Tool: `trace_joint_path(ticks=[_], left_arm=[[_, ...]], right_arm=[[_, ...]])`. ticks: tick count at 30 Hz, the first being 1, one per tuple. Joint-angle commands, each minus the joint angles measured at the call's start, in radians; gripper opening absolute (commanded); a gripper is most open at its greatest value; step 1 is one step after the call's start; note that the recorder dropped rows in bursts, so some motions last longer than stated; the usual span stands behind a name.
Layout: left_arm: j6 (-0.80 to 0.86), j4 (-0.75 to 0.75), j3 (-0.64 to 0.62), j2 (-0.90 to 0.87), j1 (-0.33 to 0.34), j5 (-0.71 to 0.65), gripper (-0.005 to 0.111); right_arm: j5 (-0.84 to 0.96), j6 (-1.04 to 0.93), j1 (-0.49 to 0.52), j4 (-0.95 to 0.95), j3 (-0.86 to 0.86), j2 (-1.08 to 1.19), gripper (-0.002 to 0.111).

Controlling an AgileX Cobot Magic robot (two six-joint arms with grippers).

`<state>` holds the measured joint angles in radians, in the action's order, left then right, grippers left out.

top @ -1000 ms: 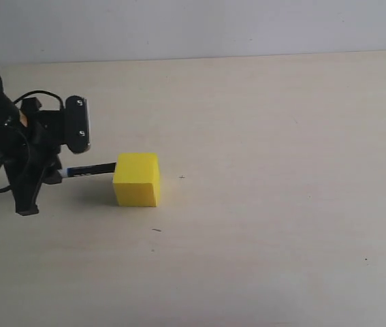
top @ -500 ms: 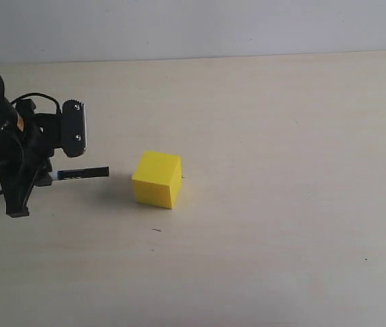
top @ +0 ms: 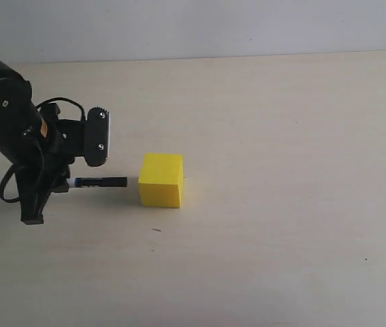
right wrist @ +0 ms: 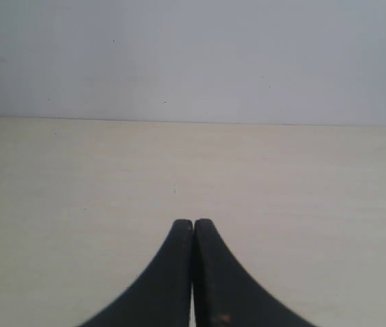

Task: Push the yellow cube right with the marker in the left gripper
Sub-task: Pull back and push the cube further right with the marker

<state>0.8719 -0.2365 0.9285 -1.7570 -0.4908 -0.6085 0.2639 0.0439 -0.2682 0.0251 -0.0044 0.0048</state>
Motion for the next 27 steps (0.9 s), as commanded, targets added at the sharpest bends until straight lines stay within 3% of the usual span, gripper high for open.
trace_joint_path(ticks=[1, 9, 19, 27], left_arm=[[-0.021, -0.003, 0.005, 0.000, 0.051, -0.042, 0.000], [-0.016, 0.009, 0.005, 0.000, 0.035, 0.045, 0.000], [-0.014, 0.035, 0.023, 0.000, -0.138, 0.115, 0.000], [-0.039, 0.033, 0.035, 0.000, -0.064, -0.013, 0.000]], right_arm=[[-0.007, -0.005, 0.006, -0.001, 0.004, -0.005, 0.000], [-0.007, -0.005, 0.006, -0.001, 0.004, -0.005, 0.000], [-0.007, -0.005, 0.006, -0.001, 0.004, -0.005, 0.000], [-0.007, -0.005, 0.006, -0.001, 0.004, -0.005, 0.000]])
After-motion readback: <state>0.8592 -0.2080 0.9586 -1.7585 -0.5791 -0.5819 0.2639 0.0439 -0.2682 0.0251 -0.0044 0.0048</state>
